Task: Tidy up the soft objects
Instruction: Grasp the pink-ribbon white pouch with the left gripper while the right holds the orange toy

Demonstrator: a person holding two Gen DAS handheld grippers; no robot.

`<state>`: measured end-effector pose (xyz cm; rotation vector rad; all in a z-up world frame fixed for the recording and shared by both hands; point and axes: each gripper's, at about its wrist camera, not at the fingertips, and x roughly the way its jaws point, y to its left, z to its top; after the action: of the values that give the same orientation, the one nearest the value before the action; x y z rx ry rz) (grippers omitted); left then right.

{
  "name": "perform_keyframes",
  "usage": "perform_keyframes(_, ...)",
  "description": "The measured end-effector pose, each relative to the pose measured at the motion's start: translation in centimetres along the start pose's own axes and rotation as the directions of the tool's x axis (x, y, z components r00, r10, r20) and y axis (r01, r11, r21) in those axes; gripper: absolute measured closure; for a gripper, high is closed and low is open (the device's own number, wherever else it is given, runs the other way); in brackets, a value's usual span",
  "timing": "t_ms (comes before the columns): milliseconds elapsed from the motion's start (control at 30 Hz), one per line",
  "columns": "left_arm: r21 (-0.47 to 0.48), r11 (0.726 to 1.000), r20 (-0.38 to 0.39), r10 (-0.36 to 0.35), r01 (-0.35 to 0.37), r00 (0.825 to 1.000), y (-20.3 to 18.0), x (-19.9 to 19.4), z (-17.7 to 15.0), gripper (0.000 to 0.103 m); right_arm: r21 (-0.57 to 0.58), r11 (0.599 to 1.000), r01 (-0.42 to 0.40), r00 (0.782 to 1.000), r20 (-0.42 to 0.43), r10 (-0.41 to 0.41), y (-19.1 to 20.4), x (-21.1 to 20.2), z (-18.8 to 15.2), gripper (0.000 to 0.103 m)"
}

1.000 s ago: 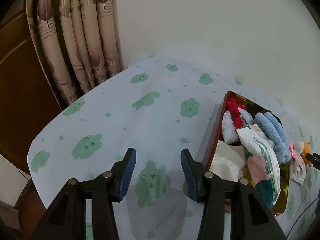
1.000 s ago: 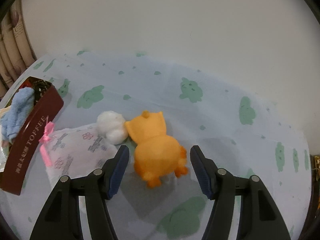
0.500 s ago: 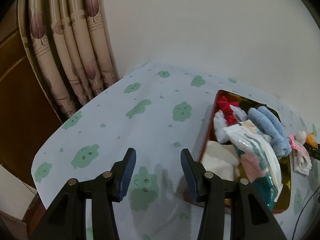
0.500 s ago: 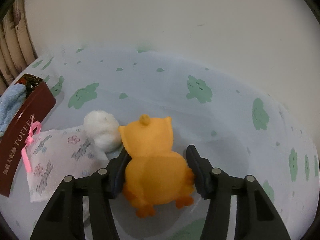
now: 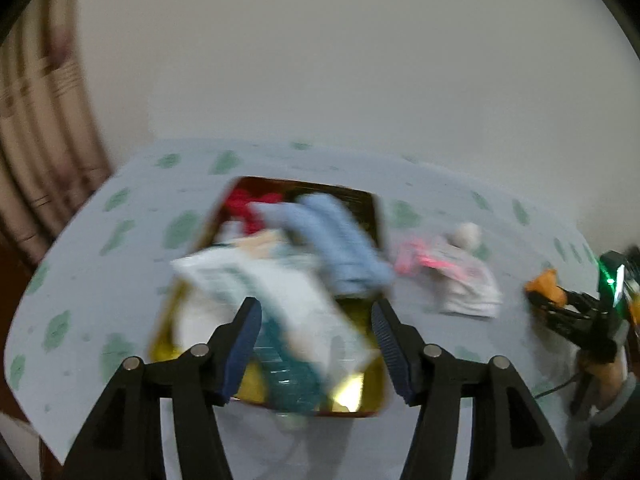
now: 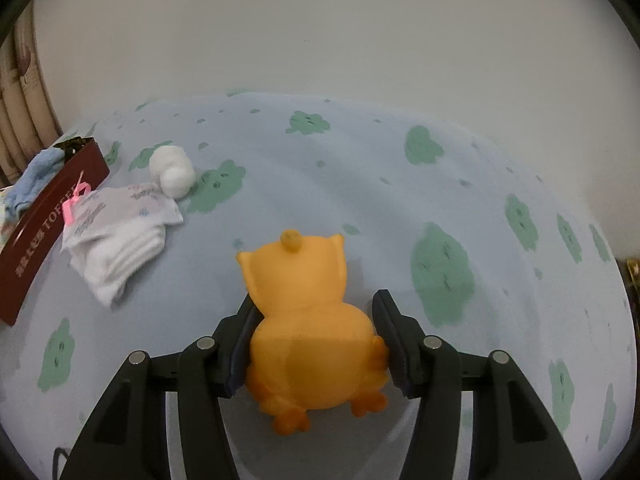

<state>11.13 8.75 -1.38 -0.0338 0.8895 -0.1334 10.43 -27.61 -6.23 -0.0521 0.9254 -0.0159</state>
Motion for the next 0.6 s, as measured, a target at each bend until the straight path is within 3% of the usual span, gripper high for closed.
perform_keyframes(200, 0.082, 0.995, -0.067, -0.054, 0.059, 0.996, -6.2, 2.5, 1.3, 0.044, 0.047, 0.999, -0.01, 1.0, 0.005, 0.009, -0.6, -1.0, -1.3, 0.051)
perform_keyframes(367, -0.04, 0.986, -0.201, -0.166, 0.161, 0.965, -8.1, 6.6, 2.8, 0.044, 0.08, 0.996, -0.033, 0.999, 0.002, 0.033, -1.2, -0.9, -1.5, 0.05)
perform_keyframes(600, -0.173, 0.961, -0.28, -0.256, 0.214, 0.925, -9.2, 10.5, 4.6, 0.044, 0.098, 0.993, -0.065, 0.998, -0.006, 0.066, -1.5, -0.5, -1.5, 0.049)
